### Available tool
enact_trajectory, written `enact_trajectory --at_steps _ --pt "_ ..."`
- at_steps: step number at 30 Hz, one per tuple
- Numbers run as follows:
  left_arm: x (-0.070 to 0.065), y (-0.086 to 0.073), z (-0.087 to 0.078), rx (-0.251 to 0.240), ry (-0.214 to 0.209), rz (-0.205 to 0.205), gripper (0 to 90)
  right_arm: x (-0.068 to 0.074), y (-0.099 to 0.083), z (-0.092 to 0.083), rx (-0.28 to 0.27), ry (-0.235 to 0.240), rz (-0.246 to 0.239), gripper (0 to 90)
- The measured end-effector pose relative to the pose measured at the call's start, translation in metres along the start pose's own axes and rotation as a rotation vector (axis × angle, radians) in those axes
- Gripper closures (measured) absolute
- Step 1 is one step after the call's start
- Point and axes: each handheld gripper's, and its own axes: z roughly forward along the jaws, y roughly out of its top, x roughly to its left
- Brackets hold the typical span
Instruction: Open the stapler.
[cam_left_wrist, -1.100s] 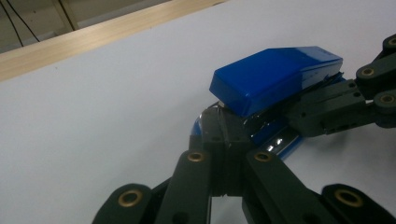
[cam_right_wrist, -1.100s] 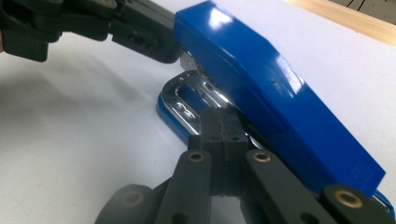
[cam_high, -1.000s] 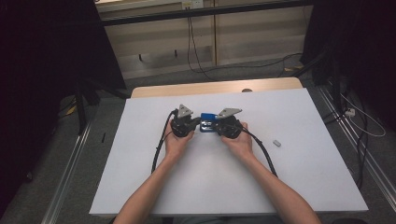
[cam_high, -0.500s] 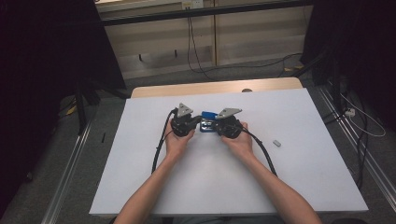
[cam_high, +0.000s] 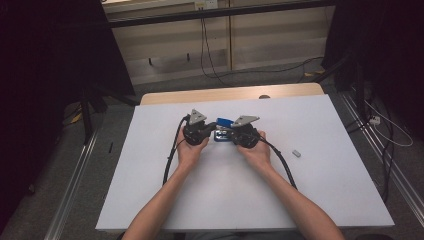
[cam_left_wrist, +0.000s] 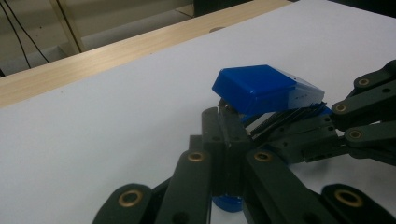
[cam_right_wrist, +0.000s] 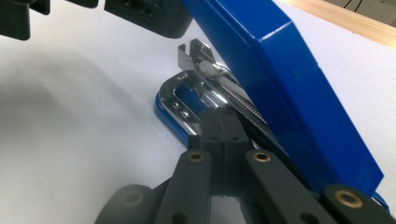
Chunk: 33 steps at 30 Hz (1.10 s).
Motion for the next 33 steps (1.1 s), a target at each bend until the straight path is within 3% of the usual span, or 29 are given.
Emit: enact_trajectory --at_steps 5,10,17,25,29,33 --pt "-0.001 0.000 0.000 0.016 0.012 0.002 90.0 0.003 0.002 -0.003 -0.011 0.003 -0.004 90.0" --pt "-0.001 0.002 -0.001 -0.002 0.001 0.000 90.0 0.007 0.009 -0.007 -0.054 0.000 -0.003 90.0" --pt "-0.001 0.003 -0.001 -0.004 -0.001 0.001 90.0 0.015 0.013 -0.001 -0.089 -0.007 -0.005 90.0" --pt "0.002 0.000 0.001 0.006 -0.006 -0.002 90.0 0.014 0.015 0.004 -0.095 -0.040 0.015 90.0" --pt "0.002 -0.001 0.001 0.010 -0.005 -0.001 90.0 0.014 0.015 0.005 -0.087 -0.049 0.000 90.0" --pt "0.002 -0.001 0.003 0.018 0.002 -0.022 90.0 0.014 0.015 0.005 -0.091 -0.049 0.010 90.0"
